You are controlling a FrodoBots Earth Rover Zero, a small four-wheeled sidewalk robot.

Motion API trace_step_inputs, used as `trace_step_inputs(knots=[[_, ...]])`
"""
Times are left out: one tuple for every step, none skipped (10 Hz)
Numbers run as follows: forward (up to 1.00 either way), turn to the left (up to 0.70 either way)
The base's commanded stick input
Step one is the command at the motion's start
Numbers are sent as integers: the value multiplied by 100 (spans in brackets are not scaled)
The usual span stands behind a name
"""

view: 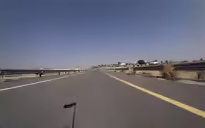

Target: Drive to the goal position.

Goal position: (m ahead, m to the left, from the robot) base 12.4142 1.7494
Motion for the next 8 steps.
trace_step_inputs(knots=[[100,0],[100,0],[100,0],[100,0],[100,0],[100,0],[100,0],[100,0]])
